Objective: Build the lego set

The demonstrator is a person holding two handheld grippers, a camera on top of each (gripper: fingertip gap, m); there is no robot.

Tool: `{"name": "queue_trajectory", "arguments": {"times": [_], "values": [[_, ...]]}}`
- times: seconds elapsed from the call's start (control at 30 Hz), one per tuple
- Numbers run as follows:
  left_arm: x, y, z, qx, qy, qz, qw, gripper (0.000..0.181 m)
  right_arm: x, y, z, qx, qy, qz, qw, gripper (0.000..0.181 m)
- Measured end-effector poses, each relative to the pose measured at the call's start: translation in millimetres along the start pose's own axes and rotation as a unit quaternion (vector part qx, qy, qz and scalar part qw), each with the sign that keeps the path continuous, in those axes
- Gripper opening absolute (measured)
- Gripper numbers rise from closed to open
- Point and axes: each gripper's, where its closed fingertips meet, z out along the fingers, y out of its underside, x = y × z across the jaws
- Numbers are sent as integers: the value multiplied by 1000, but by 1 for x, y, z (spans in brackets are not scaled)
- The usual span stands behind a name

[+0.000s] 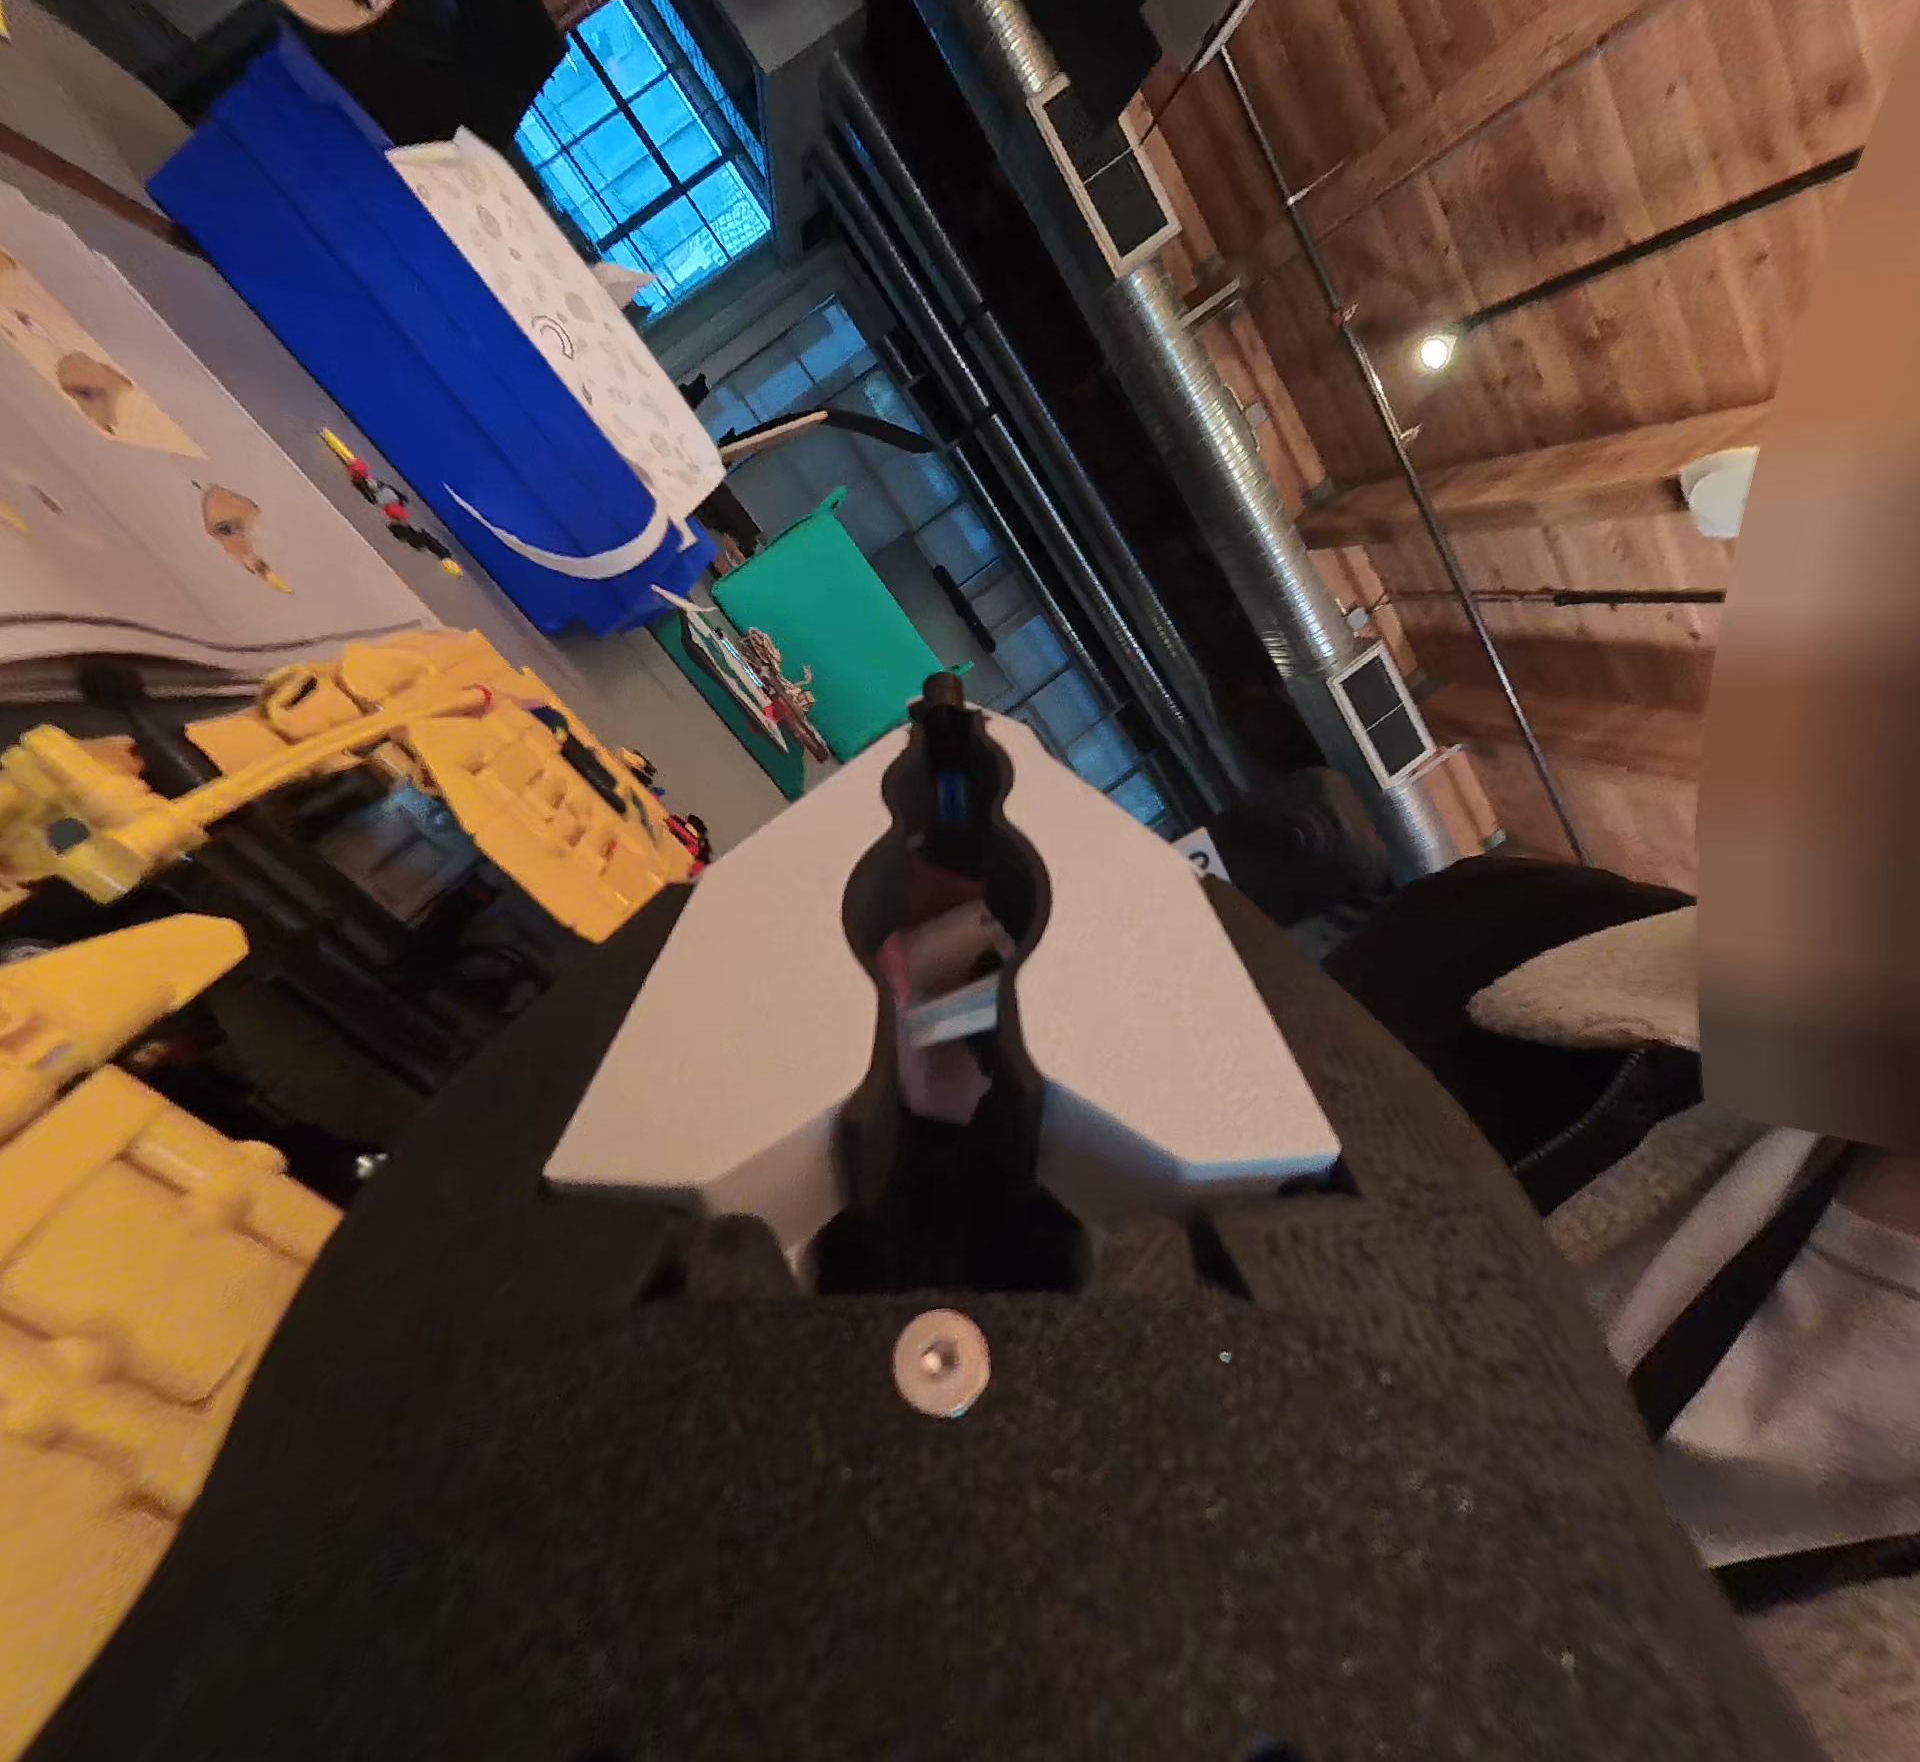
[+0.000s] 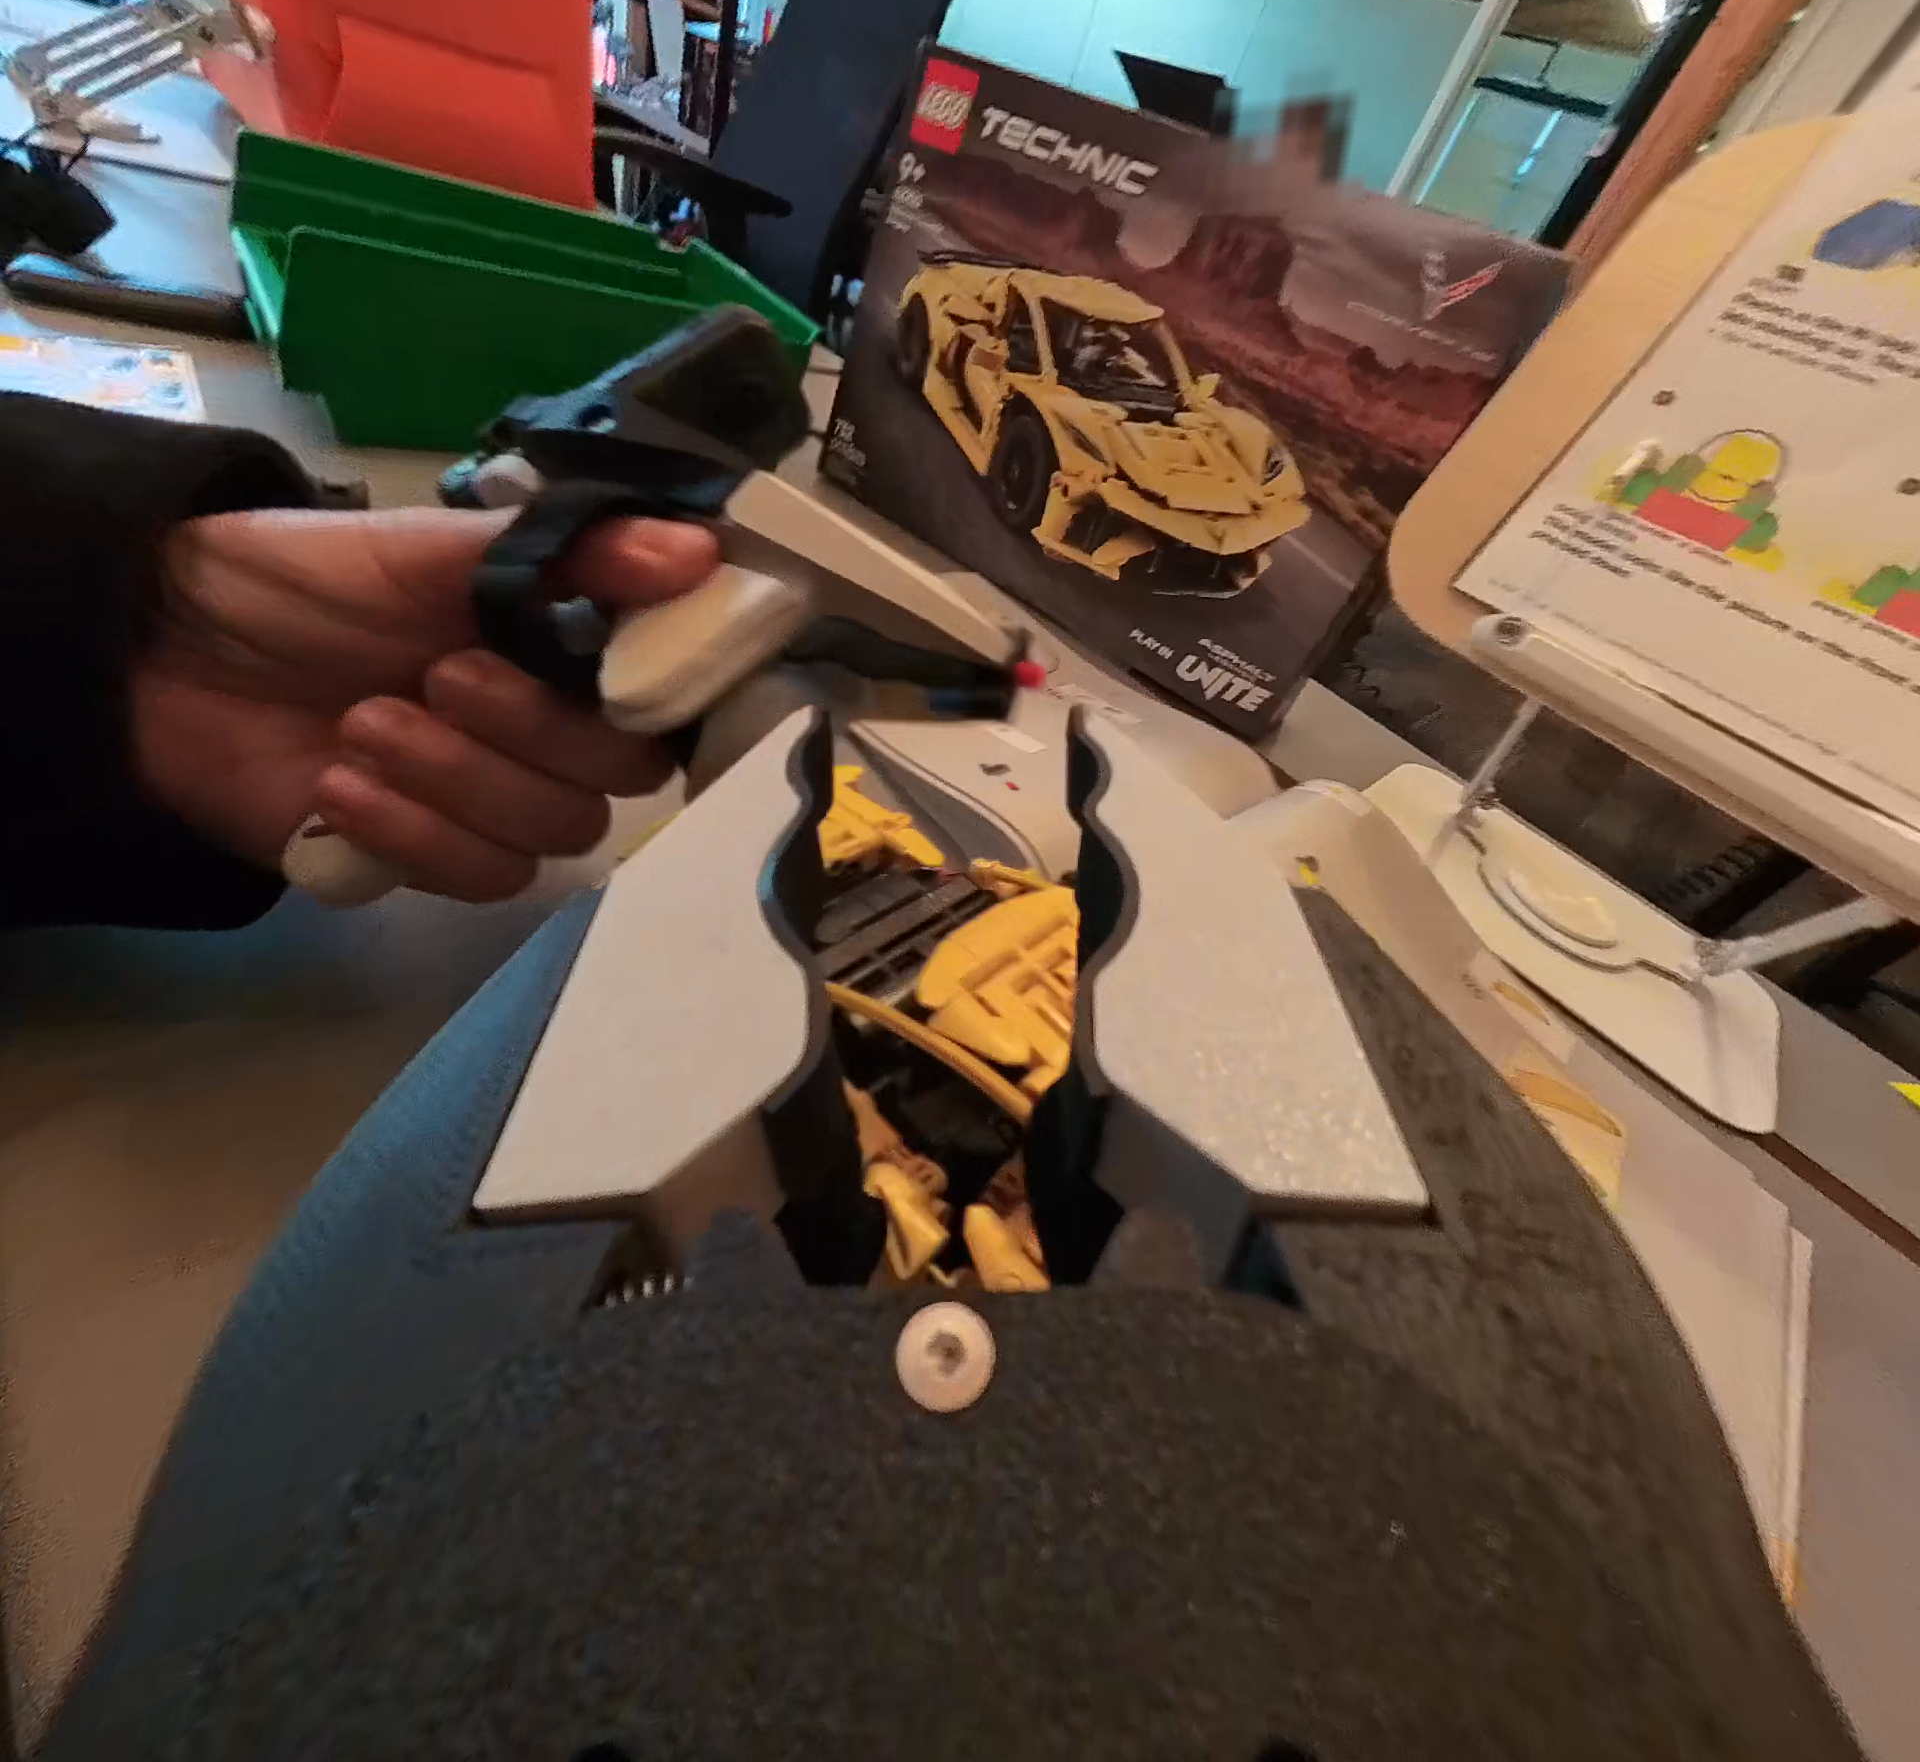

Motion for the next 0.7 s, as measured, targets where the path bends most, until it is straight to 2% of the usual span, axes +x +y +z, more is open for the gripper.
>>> {"name": "queue_trajectory", "arguments": {"times": [0.07,0.2,0.3,0.53,0.7], "values": [[-4,5,5,3,-3,-13,1000,7,-3,2,6,-14,12,-9,1000,48],[-6,7,7,5,-4,-19,1000,7,13,-1,0,-8,45,-1,999,33],[-6,10,8,-4,-5,-13,1000,6,15,0,-2,-5,42,14,999,28],[-5,14,9,-15,6,-31,999,6,11,4,-3,-14,38,-16,999,16],[-2,20,9,-48,15,-31,998,11,6,6,-7,-15,-6,-9,1000,12]]}}
